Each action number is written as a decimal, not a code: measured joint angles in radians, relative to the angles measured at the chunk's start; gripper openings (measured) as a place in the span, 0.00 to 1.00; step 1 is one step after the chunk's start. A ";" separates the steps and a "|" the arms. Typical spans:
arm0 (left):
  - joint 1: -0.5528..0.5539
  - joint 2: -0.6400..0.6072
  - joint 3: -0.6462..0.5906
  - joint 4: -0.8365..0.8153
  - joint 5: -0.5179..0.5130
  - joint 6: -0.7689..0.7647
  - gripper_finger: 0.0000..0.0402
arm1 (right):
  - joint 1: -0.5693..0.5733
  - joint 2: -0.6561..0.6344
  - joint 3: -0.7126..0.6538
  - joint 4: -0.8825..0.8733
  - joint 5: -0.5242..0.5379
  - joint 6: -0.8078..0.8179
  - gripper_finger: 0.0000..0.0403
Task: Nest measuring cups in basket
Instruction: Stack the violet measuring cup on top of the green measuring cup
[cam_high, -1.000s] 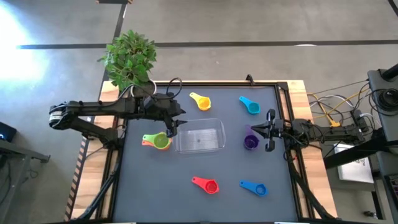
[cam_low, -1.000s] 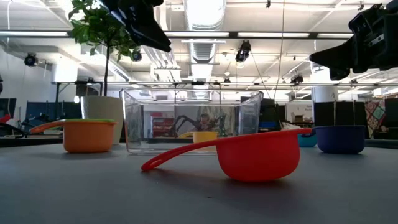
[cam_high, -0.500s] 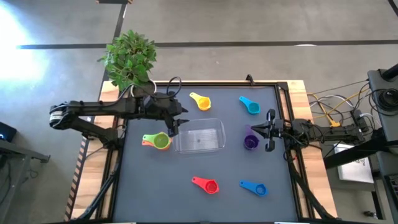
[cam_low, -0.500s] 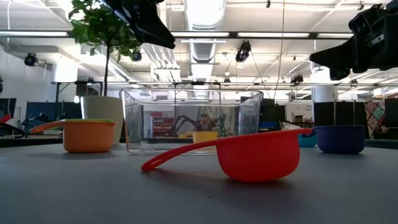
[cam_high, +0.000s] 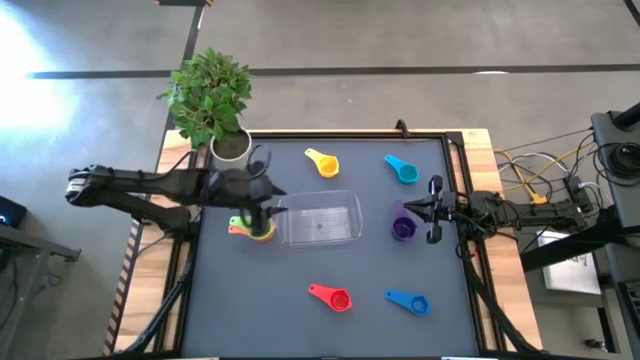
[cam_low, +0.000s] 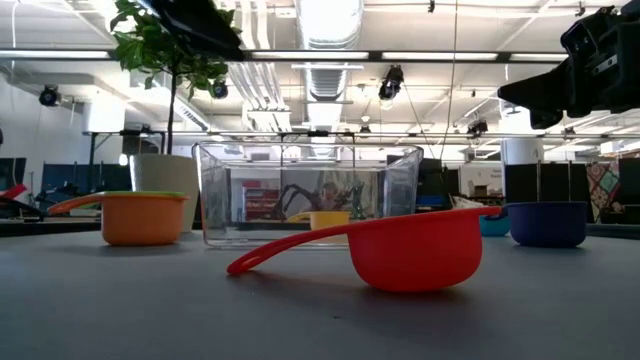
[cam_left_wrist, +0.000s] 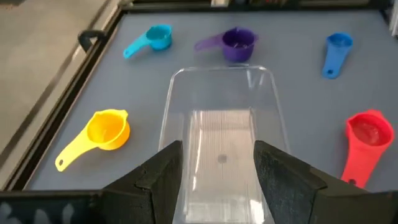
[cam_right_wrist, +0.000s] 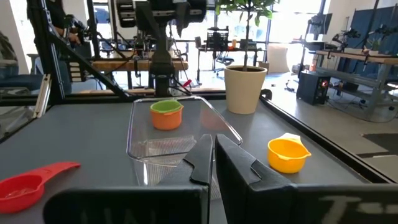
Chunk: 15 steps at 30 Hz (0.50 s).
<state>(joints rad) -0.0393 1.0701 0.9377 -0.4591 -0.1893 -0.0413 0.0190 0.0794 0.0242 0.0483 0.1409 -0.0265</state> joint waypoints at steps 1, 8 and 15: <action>-0.017 -0.024 -0.032 0.033 -0.013 -0.018 0.45 | 0.000 0.000 0.000 0.000 0.000 0.000 0.02; -0.116 -0.144 -0.219 0.286 -0.019 -0.092 0.45 | 0.000 0.000 0.000 0.000 0.000 0.000 0.02; -0.138 -0.192 -0.304 0.403 -0.019 -0.099 0.45 | 0.000 0.000 0.000 0.000 0.000 0.000 0.02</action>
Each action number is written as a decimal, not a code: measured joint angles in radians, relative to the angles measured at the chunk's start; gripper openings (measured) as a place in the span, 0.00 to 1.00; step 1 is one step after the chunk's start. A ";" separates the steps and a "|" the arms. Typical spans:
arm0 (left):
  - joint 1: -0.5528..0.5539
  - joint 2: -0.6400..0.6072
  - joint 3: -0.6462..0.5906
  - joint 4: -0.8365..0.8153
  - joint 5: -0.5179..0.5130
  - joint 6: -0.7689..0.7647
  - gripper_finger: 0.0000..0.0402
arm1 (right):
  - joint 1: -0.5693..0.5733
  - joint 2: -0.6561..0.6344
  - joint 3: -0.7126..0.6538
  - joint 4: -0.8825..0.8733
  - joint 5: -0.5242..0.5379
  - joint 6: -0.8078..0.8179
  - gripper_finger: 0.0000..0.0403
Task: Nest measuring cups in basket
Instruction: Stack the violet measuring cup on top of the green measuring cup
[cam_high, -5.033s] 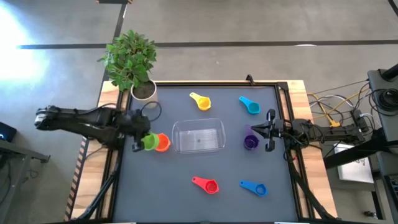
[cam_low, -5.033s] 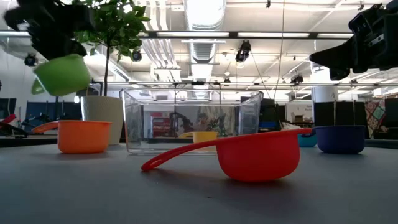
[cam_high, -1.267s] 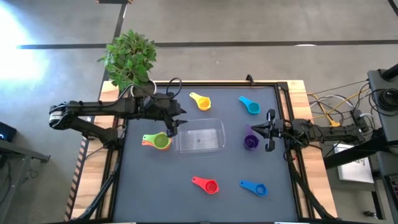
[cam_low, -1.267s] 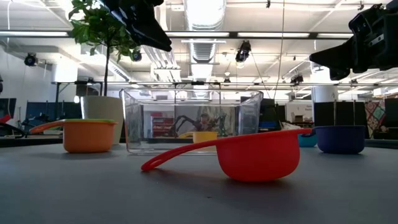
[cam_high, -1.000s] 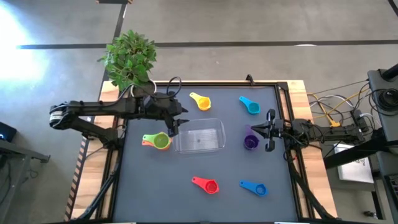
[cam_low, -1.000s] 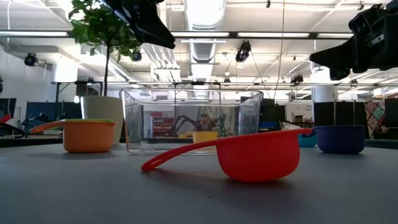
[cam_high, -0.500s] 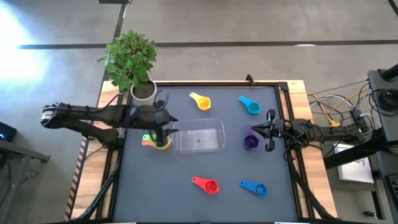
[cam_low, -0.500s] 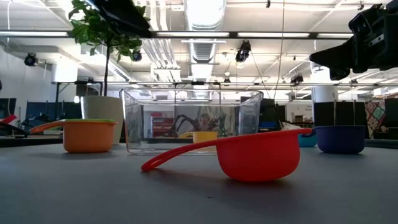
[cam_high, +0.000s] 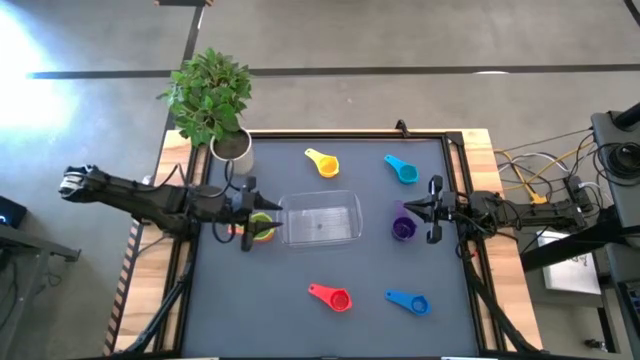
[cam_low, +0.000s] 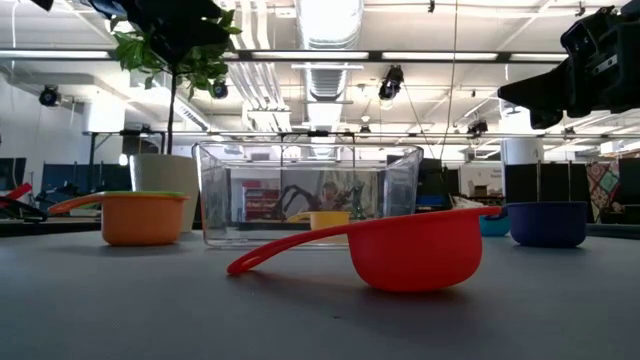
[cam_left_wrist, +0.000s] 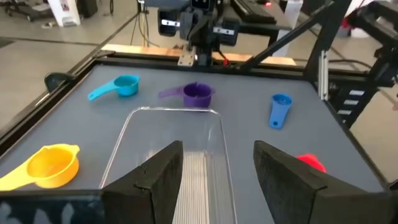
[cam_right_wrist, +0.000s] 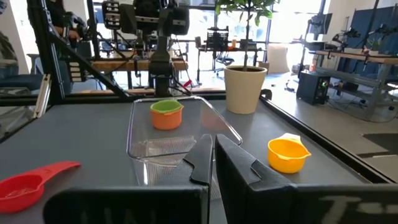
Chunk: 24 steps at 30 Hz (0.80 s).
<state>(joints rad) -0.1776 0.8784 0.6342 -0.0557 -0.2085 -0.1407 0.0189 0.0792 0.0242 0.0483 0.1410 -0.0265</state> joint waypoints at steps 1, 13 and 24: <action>0.000 -0.002 -0.009 0.015 -0.001 0.002 0.45 | 0.000 0.000 0.000 0.000 0.000 0.000 0.02; 0.002 0.004 -0.007 0.045 -0.019 0.037 0.45 | 0.000 0.000 0.000 0.000 0.000 0.000 0.02; 0.002 0.008 -0.007 0.040 -0.021 0.071 0.45 | 0.000 0.000 0.000 0.000 0.000 0.000 0.02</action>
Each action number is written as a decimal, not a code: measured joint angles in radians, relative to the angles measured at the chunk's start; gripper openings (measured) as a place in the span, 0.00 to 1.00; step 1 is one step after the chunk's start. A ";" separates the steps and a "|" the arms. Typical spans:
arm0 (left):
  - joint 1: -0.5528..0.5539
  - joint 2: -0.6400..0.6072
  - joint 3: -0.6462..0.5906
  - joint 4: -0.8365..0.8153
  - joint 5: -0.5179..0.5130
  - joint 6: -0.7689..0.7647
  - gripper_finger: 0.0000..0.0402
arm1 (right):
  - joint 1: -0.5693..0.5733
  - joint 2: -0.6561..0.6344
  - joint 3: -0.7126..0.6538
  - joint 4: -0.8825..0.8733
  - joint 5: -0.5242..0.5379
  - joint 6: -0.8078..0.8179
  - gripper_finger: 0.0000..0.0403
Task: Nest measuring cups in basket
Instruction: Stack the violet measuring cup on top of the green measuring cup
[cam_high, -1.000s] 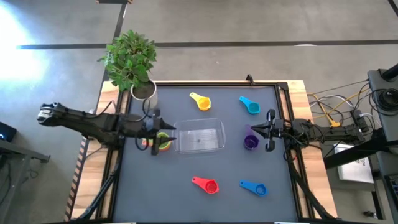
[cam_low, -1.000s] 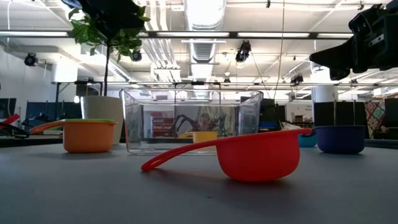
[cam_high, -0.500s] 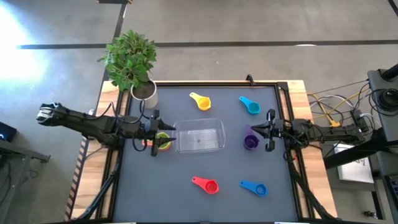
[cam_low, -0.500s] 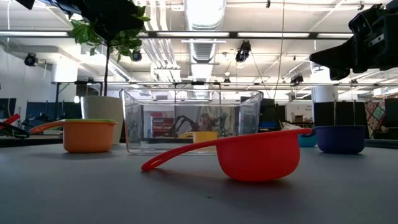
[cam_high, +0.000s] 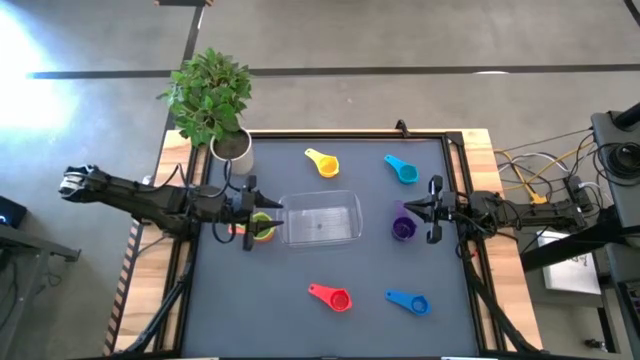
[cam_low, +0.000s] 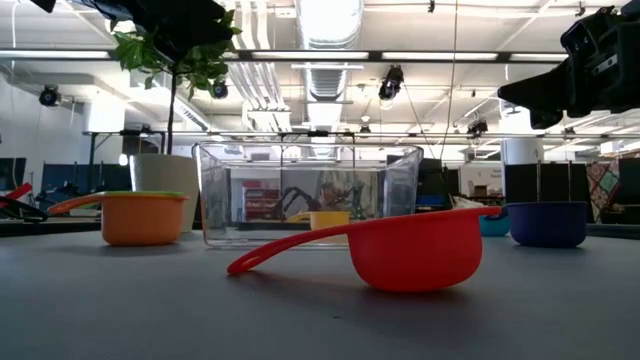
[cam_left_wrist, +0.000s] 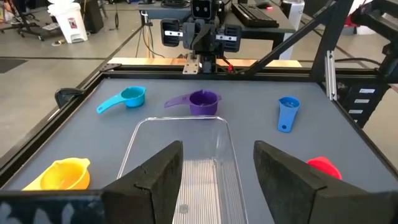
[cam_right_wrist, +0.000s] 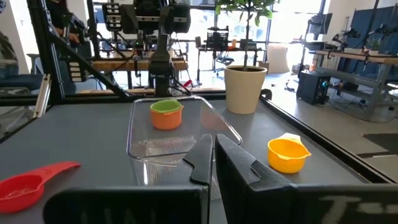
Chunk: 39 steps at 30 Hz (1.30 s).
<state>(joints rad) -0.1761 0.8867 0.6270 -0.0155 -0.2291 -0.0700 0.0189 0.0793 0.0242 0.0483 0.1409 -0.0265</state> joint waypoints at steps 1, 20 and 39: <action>0.000 0.000 0.000 0.000 0.000 0.000 0.45 | 0.000 0.000 0.000 0.000 0.000 0.000 0.02; 0.000 -0.002 -0.001 -0.018 0.003 -0.052 0.45 | 0.000 0.000 0.000 0.086 0.000 0.000 0.02; 0.000 -0.144 -0.001 -0.082 0.003 -0.074 0.45 | 0.000 0.000 0.000 0.099 -0.001 0.028 0.02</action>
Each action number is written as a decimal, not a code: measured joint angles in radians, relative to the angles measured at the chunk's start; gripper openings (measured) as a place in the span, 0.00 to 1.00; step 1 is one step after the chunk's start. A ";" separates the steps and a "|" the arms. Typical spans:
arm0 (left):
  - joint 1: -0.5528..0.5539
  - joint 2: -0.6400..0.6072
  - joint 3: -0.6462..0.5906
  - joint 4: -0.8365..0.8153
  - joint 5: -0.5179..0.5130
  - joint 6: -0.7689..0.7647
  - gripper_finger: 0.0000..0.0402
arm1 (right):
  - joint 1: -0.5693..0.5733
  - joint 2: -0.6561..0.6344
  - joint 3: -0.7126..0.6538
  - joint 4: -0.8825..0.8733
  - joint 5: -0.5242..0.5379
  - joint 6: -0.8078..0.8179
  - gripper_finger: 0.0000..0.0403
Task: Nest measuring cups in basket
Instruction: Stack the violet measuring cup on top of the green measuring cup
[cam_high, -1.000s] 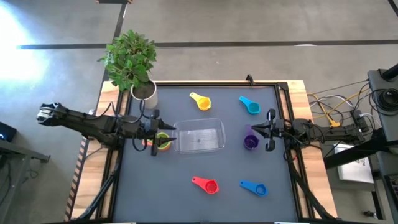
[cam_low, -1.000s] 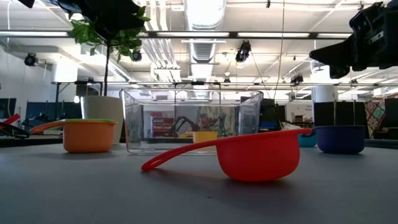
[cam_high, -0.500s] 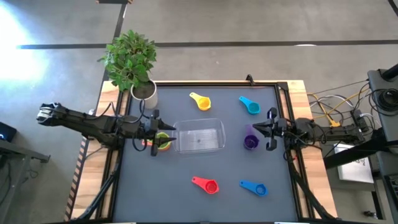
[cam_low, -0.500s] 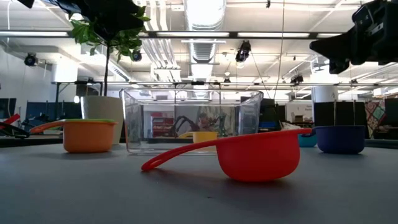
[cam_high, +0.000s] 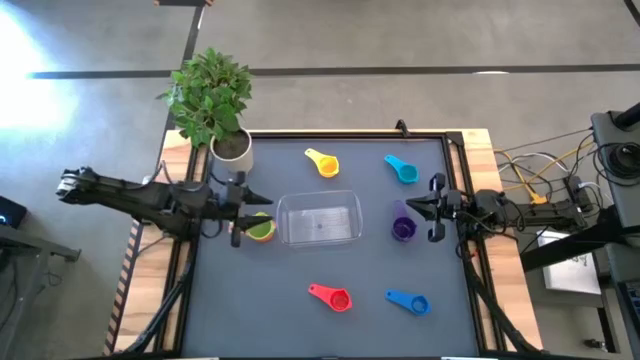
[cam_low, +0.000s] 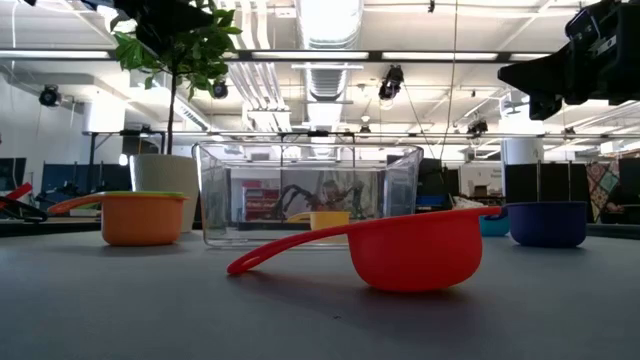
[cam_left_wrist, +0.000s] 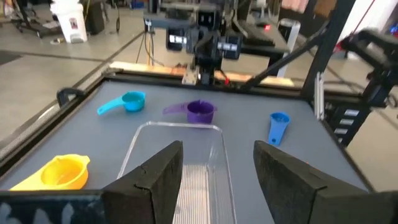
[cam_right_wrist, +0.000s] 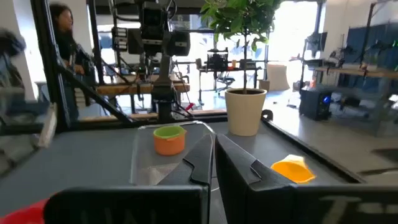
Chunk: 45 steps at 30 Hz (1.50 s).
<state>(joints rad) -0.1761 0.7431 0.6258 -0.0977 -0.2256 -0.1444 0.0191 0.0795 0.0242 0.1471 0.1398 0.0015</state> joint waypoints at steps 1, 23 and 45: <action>0.000 -0.020 0.000 -0.006 0.000 0.000 0.45 | 0.000 0.000 0.000 0.005 0.000 0.039 0.02; 0.000 -0.295 -0.198 0.018 0.000 -0.048 0.45 | 0.000 0.479 0.657 -0.844 0.021 0.365 0.02; 0.000 -0.357 -0.213 -0.025 0.000 -0.057 0.45 | 0.000 0.895 0.613 -1.035 0.023 0.668 0.49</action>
<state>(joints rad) -0.1758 0.3857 0.4126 -0.1226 -0.2253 -0.2016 0.0193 0.9748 0.6368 -0.8879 0.1626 0.6699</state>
